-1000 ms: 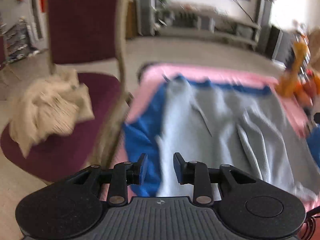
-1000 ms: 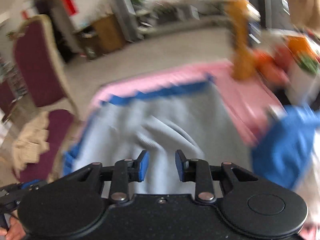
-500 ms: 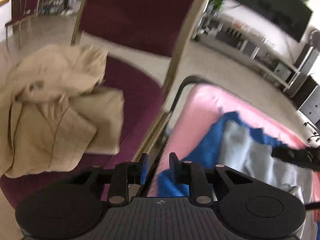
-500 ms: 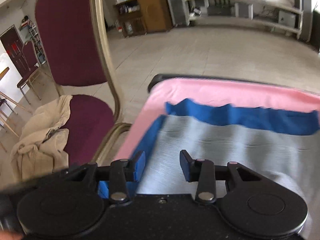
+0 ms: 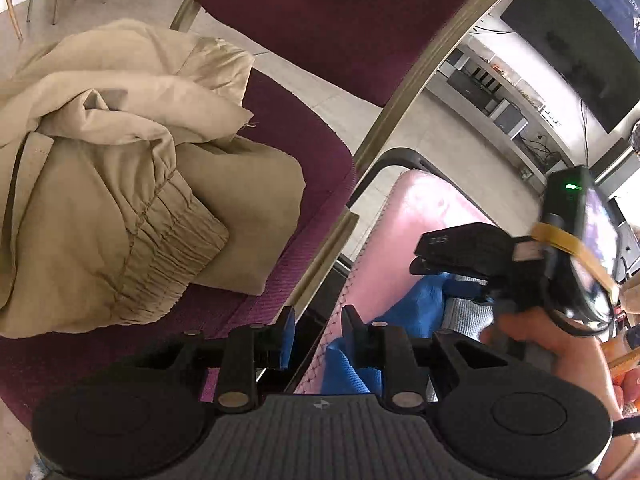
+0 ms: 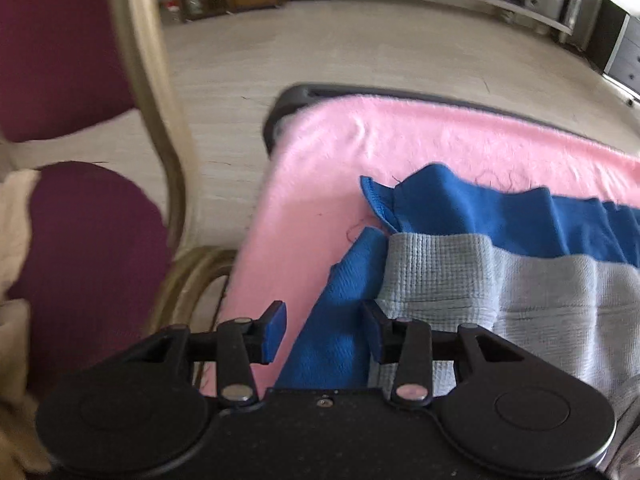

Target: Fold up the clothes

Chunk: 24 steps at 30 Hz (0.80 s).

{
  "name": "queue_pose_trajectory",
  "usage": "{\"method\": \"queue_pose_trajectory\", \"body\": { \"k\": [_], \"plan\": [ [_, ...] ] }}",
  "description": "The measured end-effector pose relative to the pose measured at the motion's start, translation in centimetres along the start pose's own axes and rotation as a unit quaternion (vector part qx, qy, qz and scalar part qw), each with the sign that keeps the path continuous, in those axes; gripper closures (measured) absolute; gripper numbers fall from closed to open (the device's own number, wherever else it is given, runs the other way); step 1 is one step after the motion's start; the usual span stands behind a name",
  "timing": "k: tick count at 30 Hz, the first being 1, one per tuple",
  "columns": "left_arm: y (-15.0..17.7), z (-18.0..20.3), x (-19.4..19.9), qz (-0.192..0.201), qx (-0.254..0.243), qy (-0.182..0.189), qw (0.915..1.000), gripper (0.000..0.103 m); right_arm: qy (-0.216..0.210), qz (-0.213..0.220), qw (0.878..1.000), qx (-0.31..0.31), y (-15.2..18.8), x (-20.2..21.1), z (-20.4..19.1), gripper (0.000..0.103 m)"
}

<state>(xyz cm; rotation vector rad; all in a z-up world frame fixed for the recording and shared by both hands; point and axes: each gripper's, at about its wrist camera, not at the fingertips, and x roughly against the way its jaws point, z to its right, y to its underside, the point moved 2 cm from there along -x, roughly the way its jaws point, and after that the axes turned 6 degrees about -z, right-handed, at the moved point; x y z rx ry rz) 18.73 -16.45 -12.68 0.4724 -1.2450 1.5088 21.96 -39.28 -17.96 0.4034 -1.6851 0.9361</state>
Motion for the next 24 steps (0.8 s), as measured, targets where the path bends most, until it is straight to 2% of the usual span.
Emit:
{"method": "queue_pose_trajectory", "body": {
  "k": [1, 2, 3, 5, 6, 8, 9, 11, 12, 14, 16, 17, 20, 24],
  "plan": [
    [0.0, 0.0, 0.0, 0.000, 0.000, -0.001, 1.0000, 0.079, 0.008, 0.003, 1.000, 0.000, 0.1, -0.2, -0.1, 0.063],
    [0.0, -0.1, -0.1, 0.000, 0.000, -0.001, 1.0000, 0.079, 0.016, 0.011, 1.000, 0.002, 0.2, -0.2, -0.1, 0.074],
    [0.0, -0.2, -0.1, -0.001, 0.002, 0.001, 1.0000, 0.079, 0.020, 0.019, 1.000, 0.008, 0.4, 0.3, 0.0, 0.092],
    [0.0, -0.5, 0.1, 0.002, 0.002, 0.006, 1.0000, 0.079, 0.023, 0.036, 0.999, 0.019, 0.8, 1.2, 0.2, 0.095],
    [0.0, -0.7, 0.2, 0.006, 0.002, 0.010, 0.9999, 0.079, 0.006, 0.046, 0.999, 0.024, 0.9, 2.1, 0.5, 0.096],
    [-0.2, -1.0, 0.8, 0.017, 0.002, 0.024, 0.9996, 0.079, -0.061, 0.075, 0.995, 0.030, 1.5, 5.0, 1.9, 0.096],
    [-0.3, -1.2, 1.1, 0.021, 0.007, 0.043, 0.9988, 0.079, -0.103, 0.090, 0.990, 0.036, 2.0, 6.7, 2.7, 0.096],
    [-0.4, -1.7, 1.9, 0.029, 0.018, 0.087, 0.9956, 0.078, -0.189, 0.115, 0.974, 0.047, 3.2, 10.2, 5.0, 0.096],
    [-0.4, -1.9, 2.2, 0.032, 0.024, 0.111, 0.9930, 0.074, -0.227, 0.121, 0.965, 0.049, 3.8, 11.7, 6.3, 0.096],
    [-0.6, -2.1, 2.7, 0.034, 0.042, 0.176, 0.9829, 0.069, -0.295, 0.129, 0.946, 0.044, 5.2, 14.2, 9.0, 0.096],
    [-0.8, -1.9, 2.8, 0.030, 0.053, 0.241, 0.9686, 0.062, -0.368, 0.123, 0.921, 0.034, 6.4, 16.0, 11.6, 0.096],
    [-0.8, -1.7, 2.8, 0.028, 0.053, 0.251, 0.9660, 0.060, -0.399, 0.118, 0.909, 0.025, 6.9, 16.6, 12.7, 0.095],
    [-0.4, -0.7, 2.7, 0.025, 0.045, 0.249, 0.9670, 0.060, -0.434, 0.124, 0.892, -0.016, 8.4, 17.2, 15.7, 0.095],
    [0.4, 1.0, 2.0, -0.008, 0.010, 0.232, 0.9726, 0.060, -0.372, 0.157, 0.911, -0.088, 9.2, 16.5, 20.6, 0.095]
  ]
}}
